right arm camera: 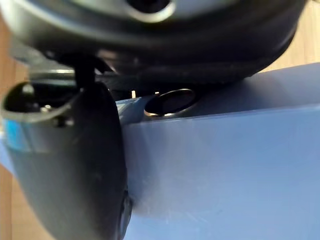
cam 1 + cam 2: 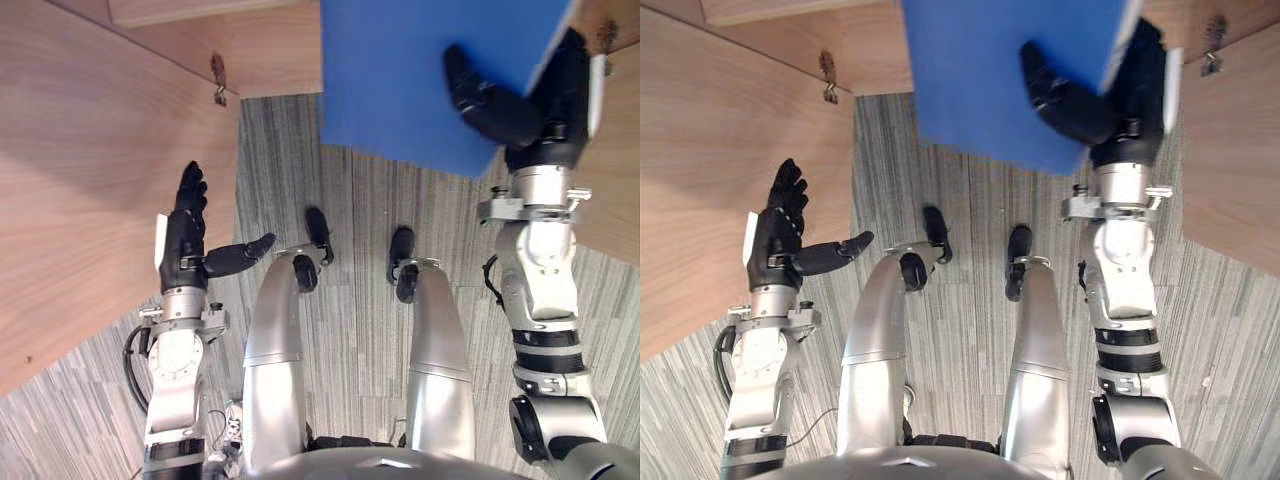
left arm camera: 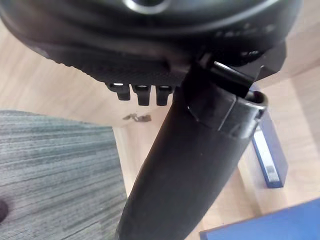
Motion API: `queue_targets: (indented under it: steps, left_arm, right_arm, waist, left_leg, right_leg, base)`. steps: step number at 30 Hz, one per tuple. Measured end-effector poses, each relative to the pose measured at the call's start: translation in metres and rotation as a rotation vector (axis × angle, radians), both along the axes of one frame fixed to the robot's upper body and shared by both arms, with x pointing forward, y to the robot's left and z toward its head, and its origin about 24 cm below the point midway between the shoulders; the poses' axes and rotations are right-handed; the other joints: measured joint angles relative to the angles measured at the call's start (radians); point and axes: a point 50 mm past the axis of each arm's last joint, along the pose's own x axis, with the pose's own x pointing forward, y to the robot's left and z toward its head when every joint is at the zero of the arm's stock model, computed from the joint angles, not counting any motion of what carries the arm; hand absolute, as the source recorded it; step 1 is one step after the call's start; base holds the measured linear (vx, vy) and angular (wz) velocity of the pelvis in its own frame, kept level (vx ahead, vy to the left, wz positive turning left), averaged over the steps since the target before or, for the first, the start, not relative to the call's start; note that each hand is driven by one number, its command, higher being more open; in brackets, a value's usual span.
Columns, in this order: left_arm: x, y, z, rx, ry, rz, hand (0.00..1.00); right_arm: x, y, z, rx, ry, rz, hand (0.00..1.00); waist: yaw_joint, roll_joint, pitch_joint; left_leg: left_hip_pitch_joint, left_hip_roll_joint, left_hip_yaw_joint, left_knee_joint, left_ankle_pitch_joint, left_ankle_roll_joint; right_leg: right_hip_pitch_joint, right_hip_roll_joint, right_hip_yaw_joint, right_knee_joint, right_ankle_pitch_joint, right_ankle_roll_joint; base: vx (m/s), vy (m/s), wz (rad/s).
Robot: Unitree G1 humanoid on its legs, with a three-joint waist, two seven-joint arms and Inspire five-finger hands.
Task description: Walk over to the cabinet, pick up the folder, carry it to the office cabinet, place the folder inside the office cabinet, then close the office cabinet door
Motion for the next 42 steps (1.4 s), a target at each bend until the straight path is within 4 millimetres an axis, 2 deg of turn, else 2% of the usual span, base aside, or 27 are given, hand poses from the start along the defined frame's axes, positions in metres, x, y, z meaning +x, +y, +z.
queue_targets:
  steps: [1,2,6,11,15,19,21,24,29,32,36,37,42]
  left_arm:
    - [0.000,0.000,0.000,-0.001,0.000,-0.001,1.00]
    - [-0.001,-0.001,-0.001,-0.006,0.002,-0.011,1.00]
    - [0.001,-0.010,-0.002,-0.009,0.008,-0.055,1.00]
    - [0.001,-0.018,0.000,-0.011,-0.001,-0.088,1.00]
    - [0.002,-0.025,-0.001,-0.026,0.002,-0.123,1.00]
    - [0.003,-0.030,-0.003,-0.057,0.007,-0.150,1.00]
    - [0.015,-0.037,-0.018,-0.065,0.067,-0.168,1.00]
    - [0.026,-0.037,-0.037,-0.075,0.165,-0.148,1.00]
    - [0.025,-0.037,-0.050,-0.092,0.219,-0.124,1.00]
    - [0.025,-0.039,-0.056,-0.102,0.245,-0.133,1.00]
    - [0.024,-0.040,-0.065,-0.108,0.283,-0.130,1.00]
    - [0.024,-0.041,-0.068,-0.110,0.294,-0.135,1.00]
    - [0.024,-0.051,-0.072,-0.125,0.312,-0.162,1.00]
  right_arm:
    - [0.000,-0.001,0.001,0.008,-0.003,0.004,0.00]
    - [0.002,-0.005,0.010,0.100,-0.037,0.053,0.00]
    - [0.007,-0.016,0.029,0.260,-0.122,0.122,0.00]
    - [0.011,-0.028,0.064,0.457,-0.269,0.198,0.00]
    - [0.015,-0.044,0.078,0.577,-0.305,0.212,0.00]
    - [0.026,-0.050,0.091,0.657,-0.303,0.239,0.00]
    - [0.034,-0.046,0.098,0.690,-0.283,0.264,0.00]
    - [0.038,-0.043,0.111,0.743,-0.293,0.295,0.00]
    - [0.046,-0.052,0.119,0.830,-0.284,0.297,0.00]
    - [0.046,-0.061,0.125,0.827,-0.275,0.265,0.00]
    - [0.050,-0.061,0.128,0.827,-0.251,0.264,0.00]
    - [0.051,-0.063,0.131,0.815,-0.240,0.252,1.00]
    - [0.053,-0.068,0.141,0.738,-0.192,0.196,1.00]
  waist:
    - [0.001,0.000,0.000]
    - [0.006,0.000,0.000]
    - [0.008,0.000,0.000]
    - [0.016,0.002,-0.002]
    - [0.022,0.005,-0.004]
    - [0.024,0.015,-0.010]
    - [0.030,0.025,-0.016]
    - [0.028,0.025,-0.016]
    - [0.019,0.025,-0.016]
    - [0.016,0.025,-0.017]
    - [0.012,0.026,-0.019]
    - [0.011,0.027,-0.021]
    - [0.008,0.039,-0.028]
  left_leg:
    - [-0.002,0.000,0.000,0.001,0.000,0.000]
    - [-0.021,0.009,-0.002,0.019,0.001,0.003]
    - [-0.031,0.020,0.002,0.035,0.000,0.002]
    - [-0.054,0.044,0.003,0.049,-0.002,0.000]
    - [-0.058,0.047,0.001,0.050,-0.001,0.000]
    - [-0.063,0.050,0.001,0.049,-0.001,0.000]
    - [-0.063,0.051,0.003,0.044,0.000,0.000]
    - [-0.063,0.051,0.003,0.033,0.010,0.000]
    - [-0.054,0.051,0.005,0.002,0.024,-0.008]
    - [-0.044,0.059,0.028,-0.037,0.049,-0.009]
    - [-0.035,0.061,0.040,-0.082,0.082,-0.008]
    - [-0.028,0.067,0.056,-0.099,0.091,-0.003]
    - [-0.009,0.095,0.124,-0.175,0.122,-0.008]
  right_leg:
    - [-0.001,0.000,-0.001,0.001,-0.001,-0.001]
    - [-0.015,0.000,-0.008,0.016,-0.008,-0.003]
    - [-0.019,-0.004,-0.021,0.038,-0.027,-0.007]
    - [-0.036,0.004,-0.035,0.044,-0.029,-0.010]
    - [-0.037,0.004,-0.041,0.044,-0.030,-0.011]
    - [-0.039,0.005,-0.046,0.041,-0.030,-0.011]
    - [-0.040,0.005,-0.046,0.038,-0.029,-0.012]
    - [-0.039,0.004,-0.054,0.031,-0.028,-0.013]
    - [-0.030,0.003,-0.066,0.006,-0.013,-0.024]
    - [-0.028,-0.003,-0.075,-0.015,0.003,-0.031]
    - [-0.024,-0.008,-0.092,-0.037,0.019,-0.040]
    - [-0.024,-0.013,-0.096,-0.042,0.025,-0.043]
    - [-0.024,-0.033,-0.127,-0.086,0.051,-0.044]
  base:
    - [0.01,-0.016,0.07]
    - [0.01,-0.006,0.05]
    - [-0.01,-0.003,0.11]
    - [-0.04,0.005,-0.02]
    - [-0.04,0.013,0.01]
    - [-0.04,0.021,-0.01]
    - [-0.04,0.023,0.00]
    - [-0.03,0.010,0.05]
    - [-0.05,0.019,0.02]
    - [-0.06,0.010,0.11]
    - [-0.06,-0.001,0.13]
    - [-0.05,0.001,0.13]
    - [-0.06,0.012,0.16]
